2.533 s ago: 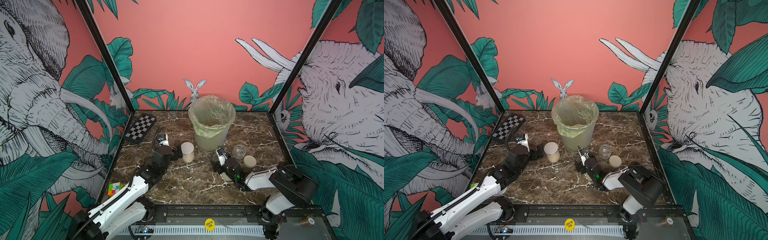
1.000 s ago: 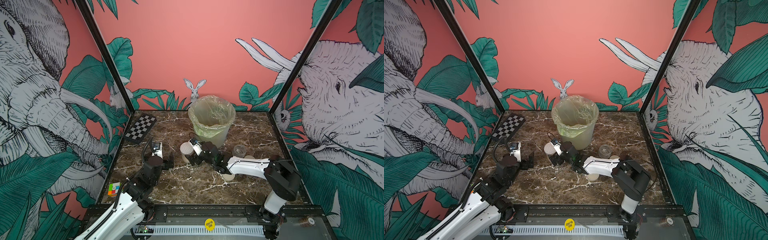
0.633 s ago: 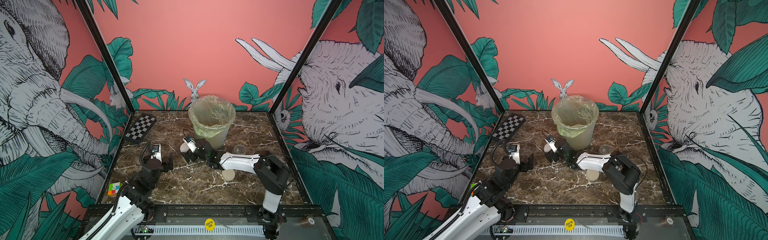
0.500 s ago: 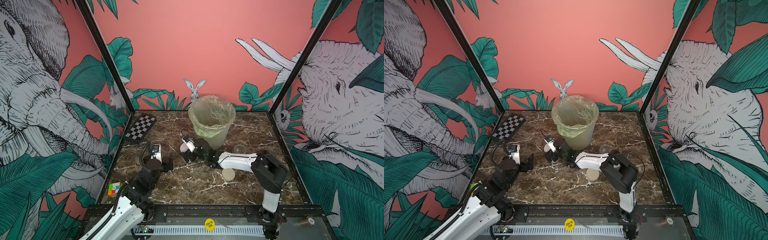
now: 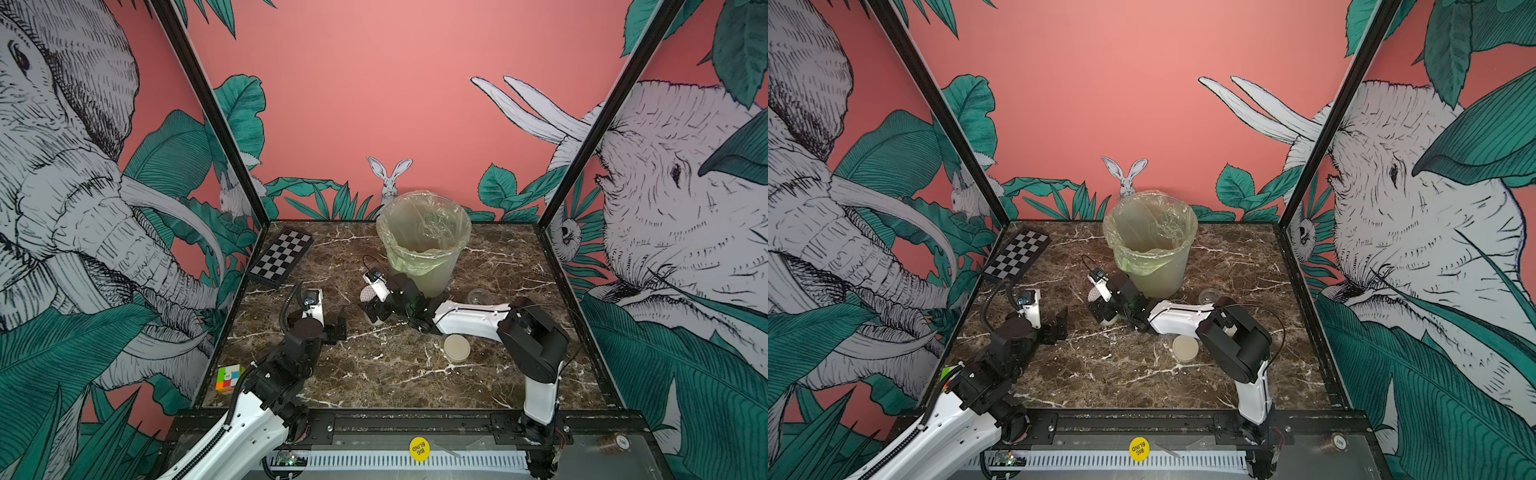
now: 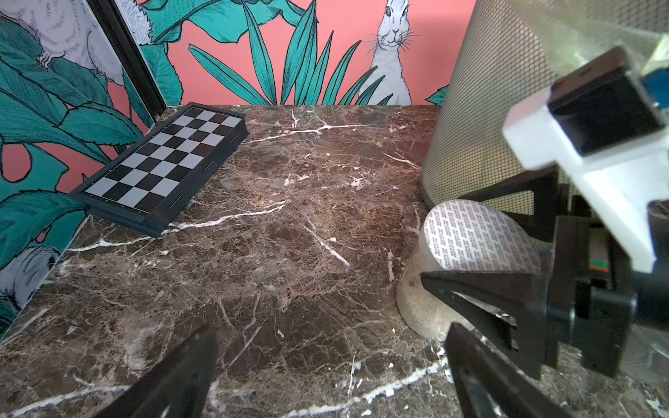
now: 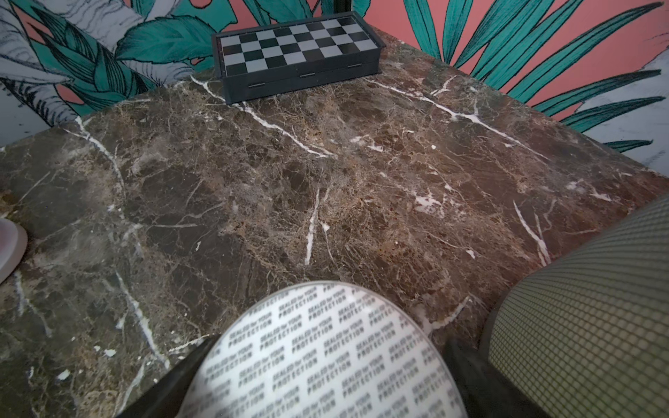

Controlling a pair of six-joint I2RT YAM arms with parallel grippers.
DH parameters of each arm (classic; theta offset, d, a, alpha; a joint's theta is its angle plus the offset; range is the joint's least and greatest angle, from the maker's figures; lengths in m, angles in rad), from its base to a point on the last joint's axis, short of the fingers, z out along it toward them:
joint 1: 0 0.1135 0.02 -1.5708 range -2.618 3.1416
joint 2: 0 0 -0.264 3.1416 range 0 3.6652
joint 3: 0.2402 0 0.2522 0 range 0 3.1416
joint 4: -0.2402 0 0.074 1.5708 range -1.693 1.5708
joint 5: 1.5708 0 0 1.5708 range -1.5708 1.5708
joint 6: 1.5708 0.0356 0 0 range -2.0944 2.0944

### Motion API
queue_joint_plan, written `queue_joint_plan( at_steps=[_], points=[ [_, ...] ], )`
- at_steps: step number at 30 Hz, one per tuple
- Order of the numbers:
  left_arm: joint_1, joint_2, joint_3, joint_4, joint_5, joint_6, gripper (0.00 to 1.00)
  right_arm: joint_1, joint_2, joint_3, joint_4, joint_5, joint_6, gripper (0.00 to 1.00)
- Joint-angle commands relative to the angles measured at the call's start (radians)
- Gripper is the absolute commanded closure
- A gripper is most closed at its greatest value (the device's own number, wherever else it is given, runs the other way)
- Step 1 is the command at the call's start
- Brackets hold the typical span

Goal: Empty moldy rice from jars
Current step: Pick up the jar from the center of the board.

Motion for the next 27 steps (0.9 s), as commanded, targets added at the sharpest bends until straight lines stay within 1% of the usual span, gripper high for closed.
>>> queue_joint_plan(
  at_steps=[1,6,8,11,13,15,17,21,22,27],
  points=[
    [-0.002,0.000,-0.012,0.022,0.001,0.001,0.00,-0.003,0.012,0.016,0.026,-0.026,0.015,0.12],
    [-0.002,0.001,-0.007,0.045,0.019,-0.006,0.00,-0.003,-0.015,0.012,0.018,-0.041,0.027,0.27],
    [-0.002,0.003,0.000,0.061,0.044,-0.004,0.00,-0.004,-0.048,0.023,-0.021,-0.051,0.032,0.30],
    [-0.002,-0.005,0.007,0.121,0.101,0.036,0.00,-0.004,-0.120,0.058,-0.117,-0.078,0.041,0.34],
    [-0.002,-0.006,0.036,0.116,0.102,0.058,0.00,-0.003,-0.169,0.078,-0.181,-0.097,0.057,0.36],
    [-0.002,-0.001,0.079,0.083,0.128,0.091,0.01,-0.003,-0.216,0.108,-0.267,-0.135,0.072,0.37],
    [-0.002,0.004,0.117,0.051,0.163,0.112,0.00,-0.003,-0.261,0.116,-0.307,-0.163,0.094,0.38],
    [-0.002,0.007,0.138,0.089,0.226,0.123,0.00,-0.004,-0.353,0.131,-0.422,-0.171,0.125,0.38],
    [-0.003,0.008,0.146,0.097,0.249,0.118,0.00,-0.003,-0.372,0.164,-0.459,-0.168,0.136,0.37],
    [-0.003,0.053,0.223,0.091,0.458,0.142,0.00,-0.006,-0.464,0.209,-0.613,-0.128,0.189,0.37]
  ],
)
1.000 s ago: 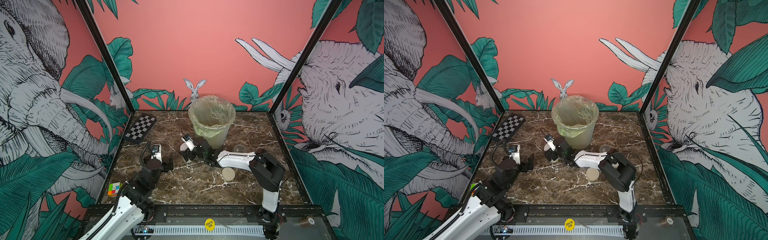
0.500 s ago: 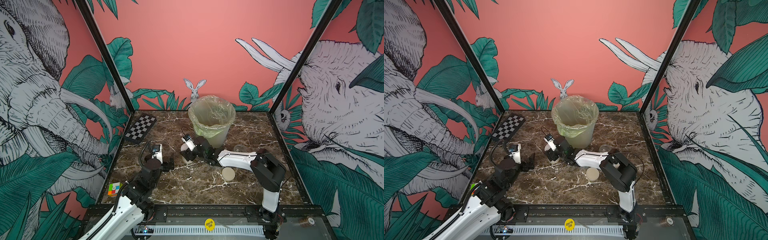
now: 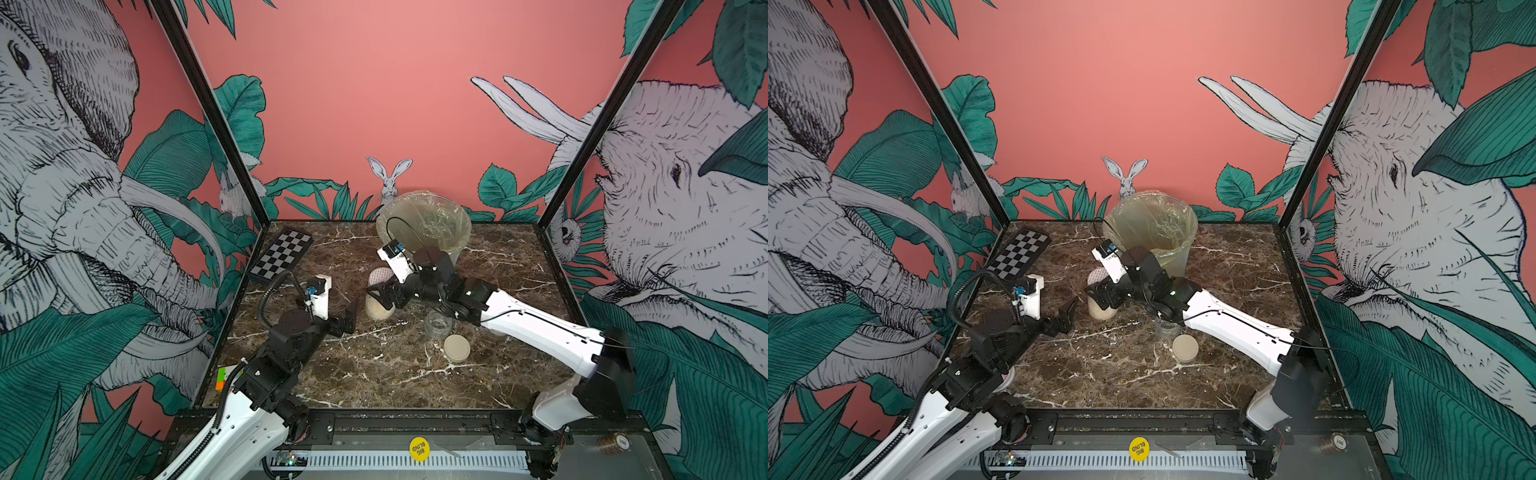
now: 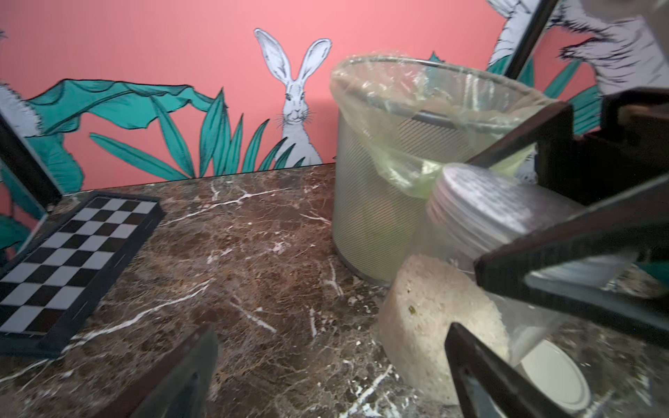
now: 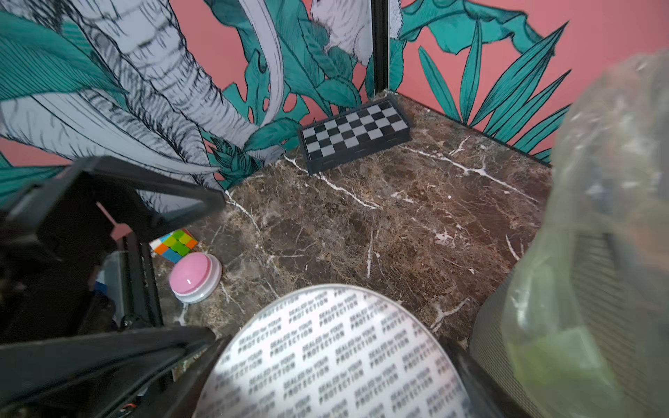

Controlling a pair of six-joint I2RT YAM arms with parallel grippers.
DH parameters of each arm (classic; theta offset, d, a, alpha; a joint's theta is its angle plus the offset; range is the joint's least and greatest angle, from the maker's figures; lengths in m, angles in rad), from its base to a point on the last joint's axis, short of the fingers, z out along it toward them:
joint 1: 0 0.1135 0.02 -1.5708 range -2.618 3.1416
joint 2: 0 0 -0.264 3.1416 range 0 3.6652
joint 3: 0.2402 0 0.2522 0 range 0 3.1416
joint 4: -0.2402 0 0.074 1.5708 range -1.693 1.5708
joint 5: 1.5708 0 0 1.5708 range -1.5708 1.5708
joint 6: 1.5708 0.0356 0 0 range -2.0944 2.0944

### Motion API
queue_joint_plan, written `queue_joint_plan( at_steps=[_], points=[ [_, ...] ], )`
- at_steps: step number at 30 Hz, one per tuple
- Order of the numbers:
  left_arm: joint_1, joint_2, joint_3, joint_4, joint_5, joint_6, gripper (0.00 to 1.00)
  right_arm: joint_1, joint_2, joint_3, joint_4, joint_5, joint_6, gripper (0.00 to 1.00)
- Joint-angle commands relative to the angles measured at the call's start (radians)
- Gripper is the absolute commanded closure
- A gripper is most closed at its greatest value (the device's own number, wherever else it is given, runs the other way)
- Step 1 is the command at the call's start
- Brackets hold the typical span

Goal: Empty moldy rice from jars
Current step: Pick up the jar from the center of the board.

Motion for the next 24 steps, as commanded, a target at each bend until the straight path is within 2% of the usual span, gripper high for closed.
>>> queue_joint_plan(
  at_steps=[1,6,13,19,24],
  points=[
    [-0.002,0.044,0.072,0.011,0.188,0.035,0.00,-0.006,-0.070,0.041,-0.117,0.014,0.055,0.37],
    [-0.018,0.138,0.153,0.012,0.347,0.051,0.00,-0.017,-0.176,0.051,-0.245,0.041,0.088,0.37],
    [-0.171,0.153,0.200,0.028,0.301,0.160,0.00,-0.077,-0.313,0.034,-0.391,0.078,0.133,0.37],
    [-0.206,0.267,0.222,0.100,0.387,0.156,0.00,-0.118,-0.432,-0.006,-0.477,0.109,0.155,0.37],
    [-0.294,0.375,0.247,0.166,0.391,0.196,0.00,-0.136,-0.477,-0.033,-0.499,0.107,0.157,0.37]
  ],
)
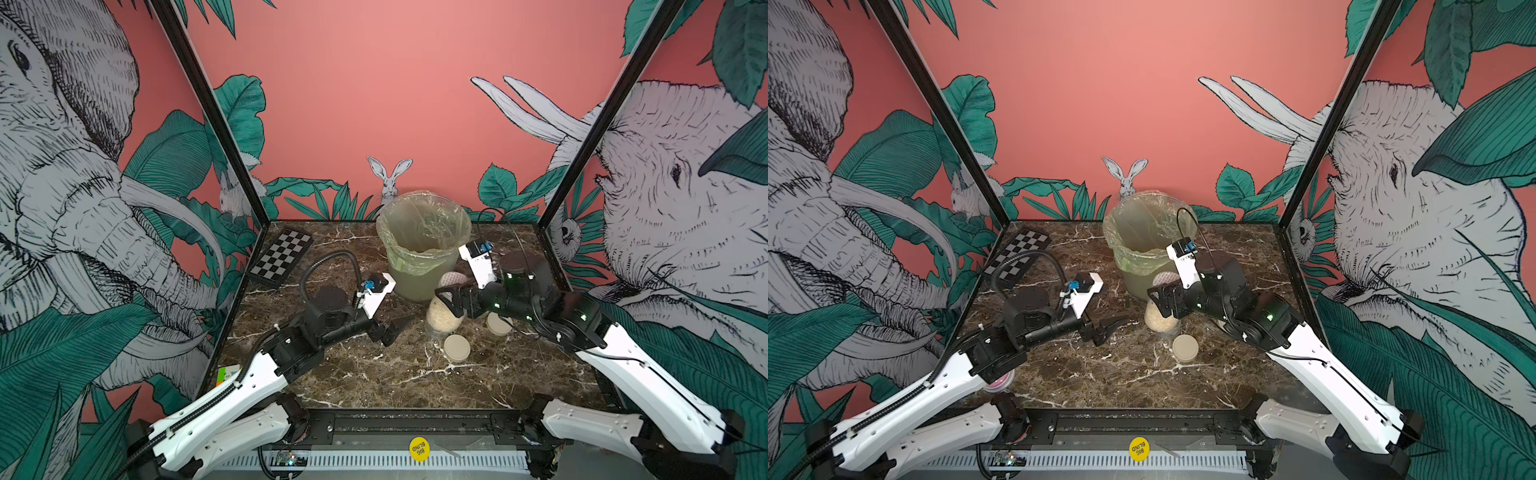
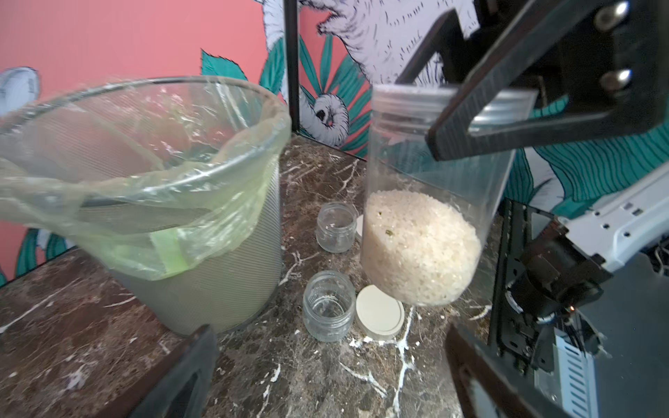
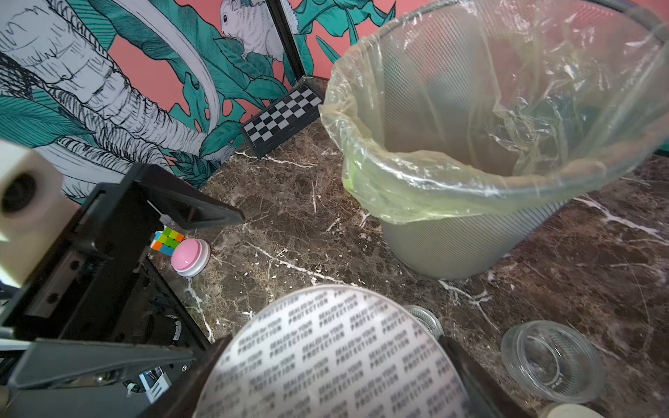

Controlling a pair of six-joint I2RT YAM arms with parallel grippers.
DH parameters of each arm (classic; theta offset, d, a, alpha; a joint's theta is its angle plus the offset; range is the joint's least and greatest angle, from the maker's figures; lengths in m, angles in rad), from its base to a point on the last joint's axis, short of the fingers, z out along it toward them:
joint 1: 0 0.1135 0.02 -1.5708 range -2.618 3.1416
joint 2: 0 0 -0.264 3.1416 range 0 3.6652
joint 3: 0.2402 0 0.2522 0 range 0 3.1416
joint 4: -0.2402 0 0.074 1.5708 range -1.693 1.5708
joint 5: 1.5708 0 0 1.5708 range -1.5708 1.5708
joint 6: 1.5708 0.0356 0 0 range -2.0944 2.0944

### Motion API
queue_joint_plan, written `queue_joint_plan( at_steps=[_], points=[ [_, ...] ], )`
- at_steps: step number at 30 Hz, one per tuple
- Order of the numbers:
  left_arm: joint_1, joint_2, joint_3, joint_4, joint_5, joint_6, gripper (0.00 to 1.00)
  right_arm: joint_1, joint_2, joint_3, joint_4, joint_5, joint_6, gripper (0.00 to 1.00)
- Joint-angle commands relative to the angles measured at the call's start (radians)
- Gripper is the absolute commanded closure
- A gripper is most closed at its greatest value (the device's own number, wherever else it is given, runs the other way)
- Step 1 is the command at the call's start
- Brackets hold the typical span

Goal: Empty moldy rice from jars
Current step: Pick up the jar from the center of the board.

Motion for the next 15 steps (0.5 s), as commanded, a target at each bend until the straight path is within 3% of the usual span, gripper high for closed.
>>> queue_joint_plan(
  at_steps=[1,15],
  points=[
    [-0.049,0.056,0.047,0.076,0.034,0.052,0.01,-0.010,-0.022,-0.004,0.028,0.003,0.015,0.37],
    [-0.103,0.235,0.077,0.218,0.124,0.053,0.00,-0.021,-0.027,-0.035,0.135,-0.120,0.060,0.37]
  ],
)
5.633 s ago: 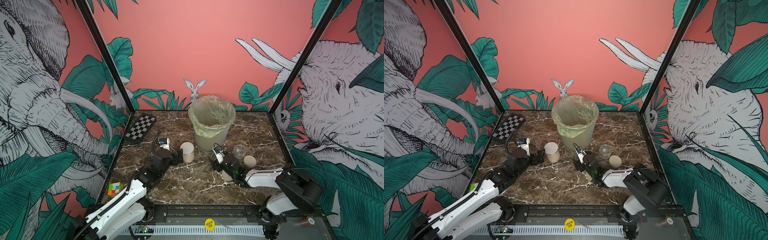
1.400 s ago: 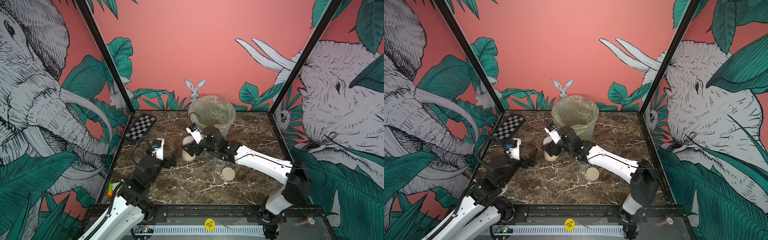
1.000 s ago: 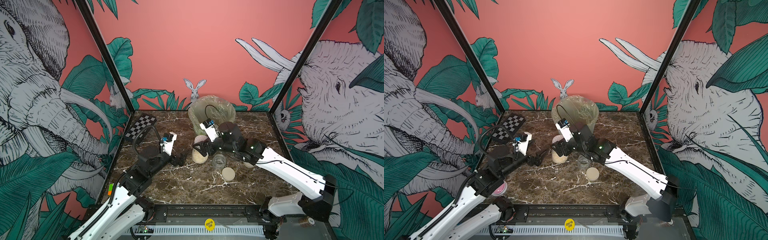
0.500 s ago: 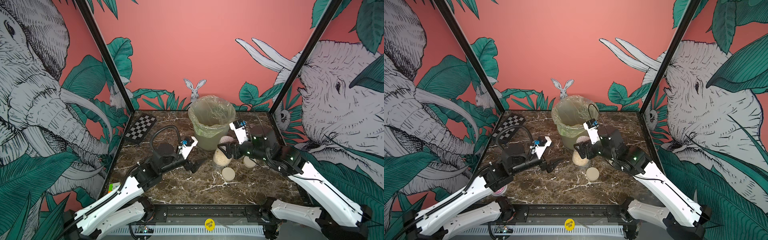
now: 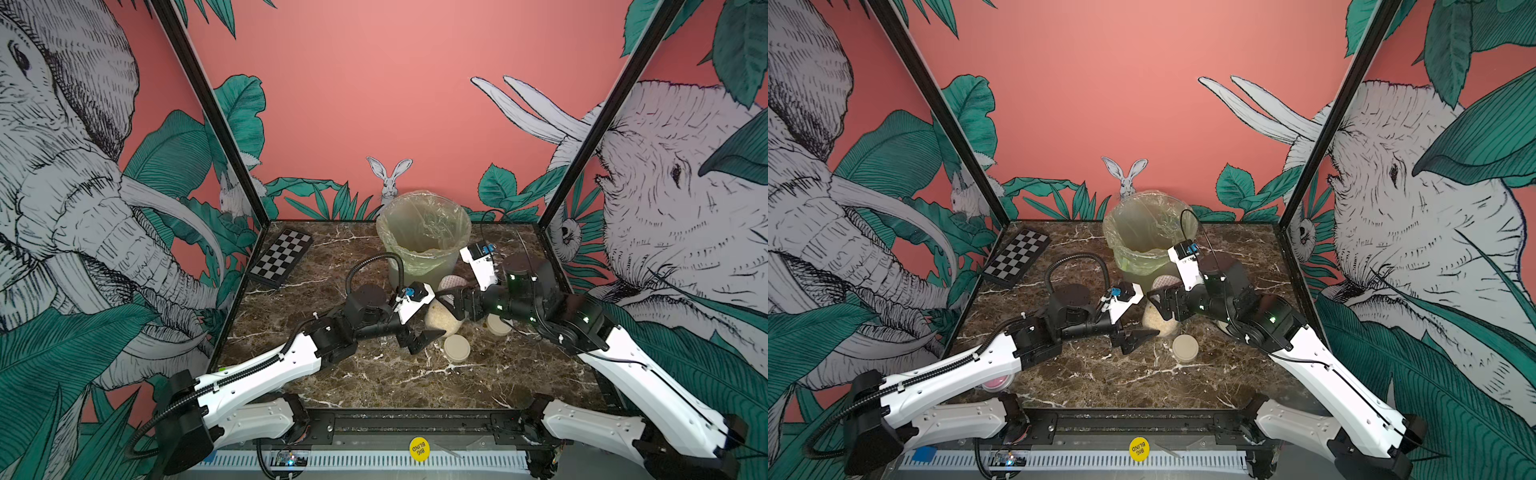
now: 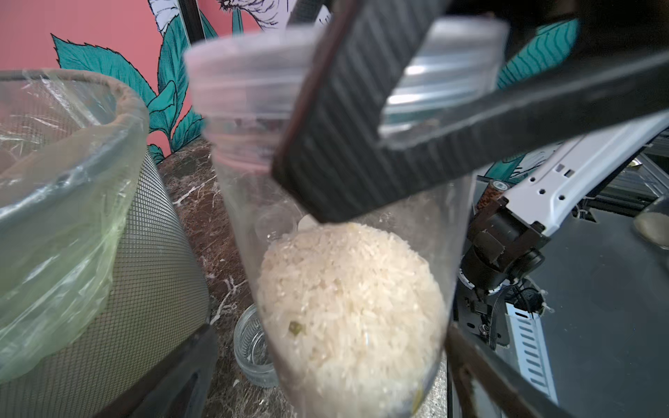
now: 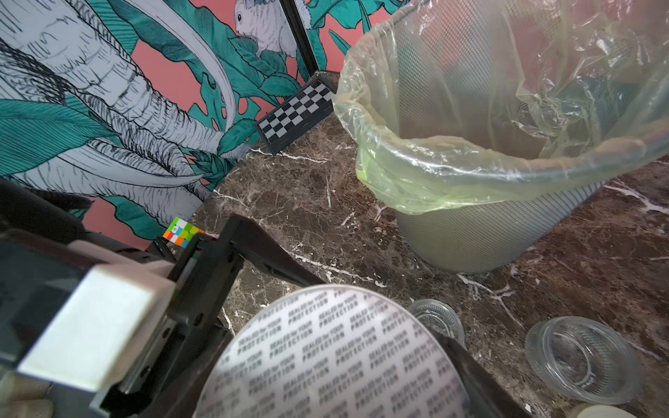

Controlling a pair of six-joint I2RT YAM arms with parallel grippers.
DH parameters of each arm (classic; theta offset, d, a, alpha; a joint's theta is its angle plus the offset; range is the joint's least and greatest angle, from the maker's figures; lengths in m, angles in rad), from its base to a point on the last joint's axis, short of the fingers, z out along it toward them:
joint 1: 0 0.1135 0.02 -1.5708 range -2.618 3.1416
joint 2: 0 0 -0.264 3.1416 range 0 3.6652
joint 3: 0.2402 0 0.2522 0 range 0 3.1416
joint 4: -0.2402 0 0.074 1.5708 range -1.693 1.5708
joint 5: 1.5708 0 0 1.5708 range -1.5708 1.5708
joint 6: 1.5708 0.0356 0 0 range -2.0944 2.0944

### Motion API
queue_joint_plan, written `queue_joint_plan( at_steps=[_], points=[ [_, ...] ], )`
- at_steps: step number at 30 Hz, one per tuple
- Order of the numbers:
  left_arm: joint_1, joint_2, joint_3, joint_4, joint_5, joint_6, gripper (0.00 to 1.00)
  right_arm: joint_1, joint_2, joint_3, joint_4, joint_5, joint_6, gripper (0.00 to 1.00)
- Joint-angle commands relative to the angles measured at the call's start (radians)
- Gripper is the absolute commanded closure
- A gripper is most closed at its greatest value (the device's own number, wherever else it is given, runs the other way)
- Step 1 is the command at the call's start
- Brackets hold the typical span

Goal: Empty moldy rice from jars
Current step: Pick up the jar from the center of the board.

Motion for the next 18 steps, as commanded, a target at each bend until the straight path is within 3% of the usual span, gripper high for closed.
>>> queue_joint_plan(
  at_steps=[1,18],
  points=[
    [-0.003,0.005,0.024,0.066,0.026,0.011,0.00,-0.007,-0.017,-0.008,0.103,-0.047,0.030,0.37],
    [-0.003,0.057,0.036,0.073,0.048,0.027,0.00,-0.041,-0.010,-0.026,0.161,-0.110,0.060,0.38]
  ],
)
